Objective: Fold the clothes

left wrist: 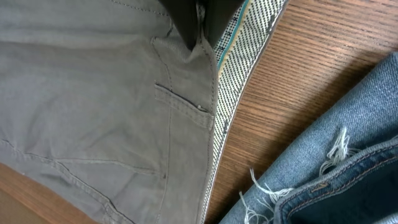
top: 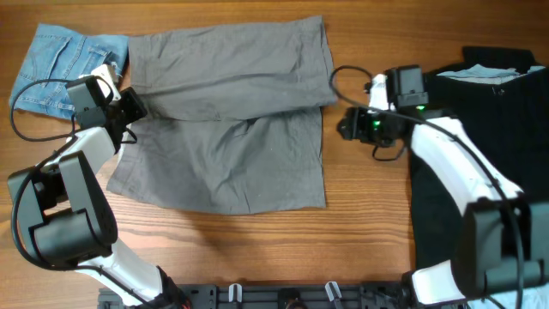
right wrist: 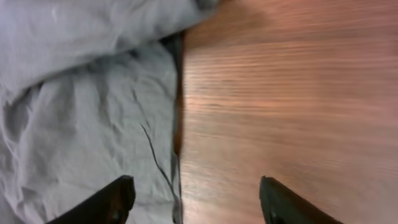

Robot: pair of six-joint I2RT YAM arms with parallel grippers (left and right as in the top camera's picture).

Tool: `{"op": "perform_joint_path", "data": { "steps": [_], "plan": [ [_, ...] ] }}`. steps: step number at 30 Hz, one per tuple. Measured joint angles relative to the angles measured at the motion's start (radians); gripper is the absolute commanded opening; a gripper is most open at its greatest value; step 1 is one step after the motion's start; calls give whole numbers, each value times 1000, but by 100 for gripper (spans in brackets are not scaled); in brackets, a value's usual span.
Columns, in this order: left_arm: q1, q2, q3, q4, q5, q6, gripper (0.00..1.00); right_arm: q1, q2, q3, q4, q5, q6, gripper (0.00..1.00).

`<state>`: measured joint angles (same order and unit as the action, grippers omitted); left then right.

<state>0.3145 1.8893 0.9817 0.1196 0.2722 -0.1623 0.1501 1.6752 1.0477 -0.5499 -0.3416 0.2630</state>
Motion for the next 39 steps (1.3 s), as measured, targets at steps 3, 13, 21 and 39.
{"op": "perform_joint_path", "data": {
  "steps": [3,13,21,39],
  "plan": [
    [0,0,0,0,10,0,4,50,111,-21,156,-23,-27,72],
    [0,0,0,0,29,-20,4,84,269,2,401,-108,8,45],
    [0,0,0,1,36,-25,4,82,298,2,357,-186,-15,4],
    [18,0,2,54,84,-135,88,-74,168,6,24,55,-37,52]
  ]
}}
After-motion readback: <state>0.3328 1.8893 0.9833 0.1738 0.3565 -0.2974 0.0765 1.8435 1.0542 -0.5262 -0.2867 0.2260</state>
